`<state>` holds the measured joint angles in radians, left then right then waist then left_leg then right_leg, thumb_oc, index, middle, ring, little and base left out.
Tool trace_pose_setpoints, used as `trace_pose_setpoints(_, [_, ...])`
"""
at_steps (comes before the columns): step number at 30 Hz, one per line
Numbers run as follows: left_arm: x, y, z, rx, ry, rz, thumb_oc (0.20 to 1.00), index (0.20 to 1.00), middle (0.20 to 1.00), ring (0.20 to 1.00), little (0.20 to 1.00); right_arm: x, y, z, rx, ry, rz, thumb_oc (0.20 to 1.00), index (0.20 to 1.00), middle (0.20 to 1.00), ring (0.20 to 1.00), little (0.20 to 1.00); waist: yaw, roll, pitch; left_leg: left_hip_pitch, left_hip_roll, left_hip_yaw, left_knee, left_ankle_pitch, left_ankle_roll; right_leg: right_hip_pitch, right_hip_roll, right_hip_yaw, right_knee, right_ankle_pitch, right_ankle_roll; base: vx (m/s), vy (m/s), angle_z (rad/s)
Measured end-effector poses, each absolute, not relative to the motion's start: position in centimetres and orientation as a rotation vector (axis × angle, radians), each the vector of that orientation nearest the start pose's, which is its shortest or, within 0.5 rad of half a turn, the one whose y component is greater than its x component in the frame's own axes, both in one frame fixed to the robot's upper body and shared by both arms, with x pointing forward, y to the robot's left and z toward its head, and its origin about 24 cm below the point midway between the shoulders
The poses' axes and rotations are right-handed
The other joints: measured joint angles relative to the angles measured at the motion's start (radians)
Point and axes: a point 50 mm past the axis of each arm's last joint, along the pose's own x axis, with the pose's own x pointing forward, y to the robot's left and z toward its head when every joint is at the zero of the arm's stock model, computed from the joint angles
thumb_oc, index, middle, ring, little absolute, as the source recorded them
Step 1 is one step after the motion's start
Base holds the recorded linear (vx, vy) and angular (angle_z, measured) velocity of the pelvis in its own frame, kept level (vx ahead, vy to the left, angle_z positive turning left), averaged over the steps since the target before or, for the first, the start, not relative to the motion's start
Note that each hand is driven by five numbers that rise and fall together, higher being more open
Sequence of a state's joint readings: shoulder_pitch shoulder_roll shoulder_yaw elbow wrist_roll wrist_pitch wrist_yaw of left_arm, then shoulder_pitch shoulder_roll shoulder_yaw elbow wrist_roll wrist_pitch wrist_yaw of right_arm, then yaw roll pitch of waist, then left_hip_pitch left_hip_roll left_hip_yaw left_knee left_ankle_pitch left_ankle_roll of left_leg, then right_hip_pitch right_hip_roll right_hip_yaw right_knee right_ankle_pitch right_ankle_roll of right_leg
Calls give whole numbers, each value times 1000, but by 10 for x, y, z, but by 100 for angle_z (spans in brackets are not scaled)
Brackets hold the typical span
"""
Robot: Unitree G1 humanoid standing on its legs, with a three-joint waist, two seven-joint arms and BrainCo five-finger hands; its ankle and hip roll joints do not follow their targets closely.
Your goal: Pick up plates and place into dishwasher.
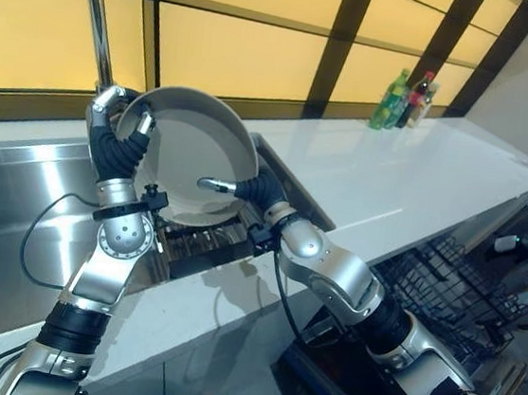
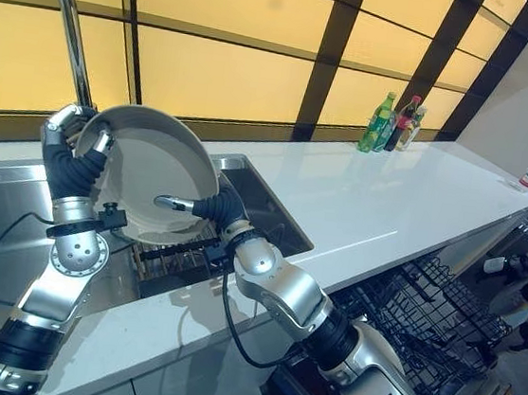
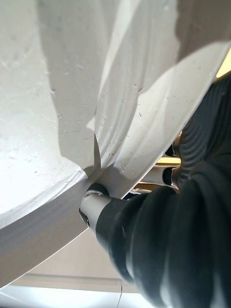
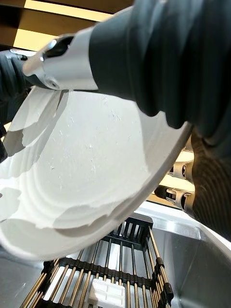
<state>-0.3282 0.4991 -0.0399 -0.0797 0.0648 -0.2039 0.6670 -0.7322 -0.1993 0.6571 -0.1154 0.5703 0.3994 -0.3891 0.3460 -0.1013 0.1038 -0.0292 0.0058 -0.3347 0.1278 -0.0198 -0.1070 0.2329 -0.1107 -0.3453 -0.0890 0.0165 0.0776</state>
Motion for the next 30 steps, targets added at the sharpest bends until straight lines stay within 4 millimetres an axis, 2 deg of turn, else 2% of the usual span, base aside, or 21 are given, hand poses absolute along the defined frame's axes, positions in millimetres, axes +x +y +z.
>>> trace_pose_setpoints(1, [280, 218, 193, 336, -760, 516, 200, 200, 200, 200, 200, 286, 10, 177, -22, -122, 578, 1000, 1000, 1000, 1000, 1000, 0, 0, 0, 0, 0, 0, 0, 0, 0, 0, 0, 0, 0, 0, 0, 33, -6, 2])
trace_pose_setpoints(4, [280, 217, 193, 335, -760, 516, 200, 200, 200, 200, 200, 286, 10, 180, 6, -140, 593, 200, 200, 200, 200, 200, 2, 0, 0, 1, -2, -5, 1, 0, 0, 5, 0, -6, 0, -2, 0, 31, -3, 5])
trace_pose_setpoints(26, [278, 214, 196, 315, -783, 507, 200, 200, 200, 200, 200, 286, 7, 186, 18, -190, 615, 200, 200, 200, 200, 200, 11, 0, 0, 0, -2, -6, 4, 0, 0, 10, 0, -16, 0, -5, 1, 0, 0, 1])
trace_pose_setpoints(28, [278, 214, 196, 311, -781, 505, 1000, 1000, 1000, 1000, 1000, 287, 7, 186, 11, -197, 617, 200, 200, 200, 200, 200, 11, 1, 0, 0, -2, -6, 4, 0, 0, 11, 0, -16, 0, -5, 1, 0, 0, 0])
trace_pose_setpoints(30, [278, 215, 196, 298, -777, 508, 1000, 1000, 1000, 1000, 1000, 288, 5, 186, -9, -207, 617, 200, 200, 200, 200, 200, 10, 1, 0, 0, -2, -6, 4, 0, 0, 11, 0, -16, 0, -5, 1, 0, 0, 0])
